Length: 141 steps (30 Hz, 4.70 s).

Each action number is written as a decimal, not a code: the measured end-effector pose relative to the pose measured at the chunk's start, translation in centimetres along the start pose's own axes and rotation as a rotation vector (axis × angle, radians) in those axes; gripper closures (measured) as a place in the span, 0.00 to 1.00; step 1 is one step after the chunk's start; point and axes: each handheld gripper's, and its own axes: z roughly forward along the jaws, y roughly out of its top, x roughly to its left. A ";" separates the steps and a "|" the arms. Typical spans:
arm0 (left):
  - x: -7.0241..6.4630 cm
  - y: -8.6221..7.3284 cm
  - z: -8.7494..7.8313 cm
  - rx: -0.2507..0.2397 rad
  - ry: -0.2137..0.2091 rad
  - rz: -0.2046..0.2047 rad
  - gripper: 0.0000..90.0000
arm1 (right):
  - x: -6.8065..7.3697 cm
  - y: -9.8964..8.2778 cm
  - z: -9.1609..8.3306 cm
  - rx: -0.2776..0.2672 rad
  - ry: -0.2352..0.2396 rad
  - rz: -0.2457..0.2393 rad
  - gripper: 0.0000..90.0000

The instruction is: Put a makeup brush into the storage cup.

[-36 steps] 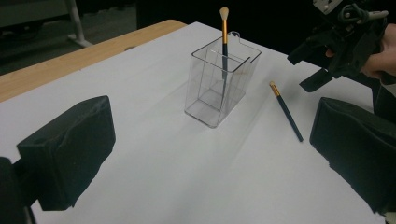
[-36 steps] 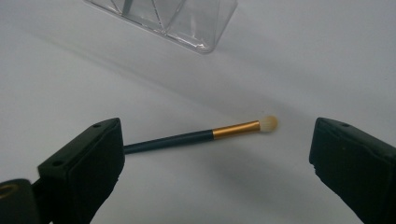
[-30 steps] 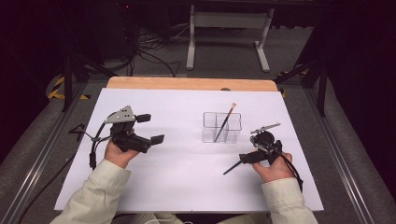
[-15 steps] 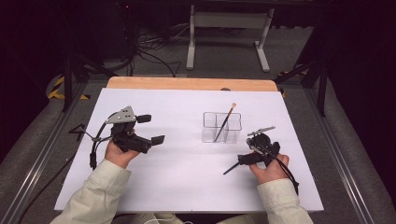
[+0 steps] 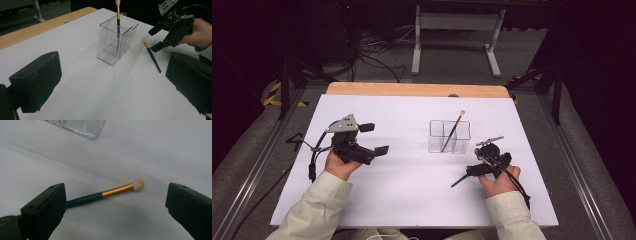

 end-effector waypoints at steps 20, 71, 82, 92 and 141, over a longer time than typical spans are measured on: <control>-0.2 0.1 0.0 -0.004 -0.007 0.005 0.02 | 0.3 -0.1 1.0 0.095 0.021 0.019 0.03; -0.1 -0.2 -0.4 -0.001 0.010 -0.007 0.02 | 3.3 3.0 2.8 -0.041 0.062 0.025 0.00; 0.0 -0.2 -0.3 -0.002 0.009 0.000 0.02 | 3.4 2.9 3.4 0.011 0.031 0.025 0.00; -0.1 -0.2 -0.1 0.008 0.009 -0.003 0.02 | 3.0 2.9 3.1 0.089 0.078 0.051 0.07; -0.2 -0.2 -0.1 0.008 -0.004 -0.002 0.02 | -0.8 3.2 -1.9 0.179 0.108 0.040 0.92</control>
